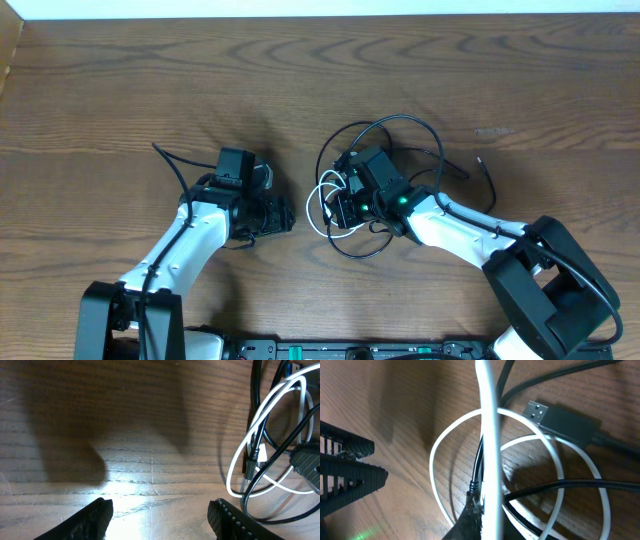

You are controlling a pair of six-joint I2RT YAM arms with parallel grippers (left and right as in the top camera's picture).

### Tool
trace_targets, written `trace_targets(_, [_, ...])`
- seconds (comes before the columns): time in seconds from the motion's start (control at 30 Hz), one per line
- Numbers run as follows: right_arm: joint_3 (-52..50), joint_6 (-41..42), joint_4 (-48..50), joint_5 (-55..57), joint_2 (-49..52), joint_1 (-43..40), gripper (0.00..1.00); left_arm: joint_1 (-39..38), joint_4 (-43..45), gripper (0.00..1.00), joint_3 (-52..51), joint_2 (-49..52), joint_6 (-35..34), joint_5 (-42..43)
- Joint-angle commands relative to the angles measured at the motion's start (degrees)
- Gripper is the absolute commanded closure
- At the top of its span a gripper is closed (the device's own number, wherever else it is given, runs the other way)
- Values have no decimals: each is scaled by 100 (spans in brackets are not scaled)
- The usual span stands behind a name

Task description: Untangle cables

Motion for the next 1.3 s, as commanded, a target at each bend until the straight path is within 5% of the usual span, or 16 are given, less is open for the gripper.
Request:
trace_targets(0.0, [-9, -44, -20, 2, 50, 50, 99, 20, 7, 33, -35, -24, 9, -79])
trace_targets(1.07, [-9, -238, 22, 7, 50, 46, 98, 17, 291, 34, -37, -22, 9, -79])
trace_targets(1.17, [-9, -236, 22, 7, 50, 46, 89, 17, 289, 34, -37, -24, 9, -79])
trace_targets(1.27, [-9, -234, 22, 7, 50, 46, 66, 17, 291, 34, -37, -22, 9, -79])
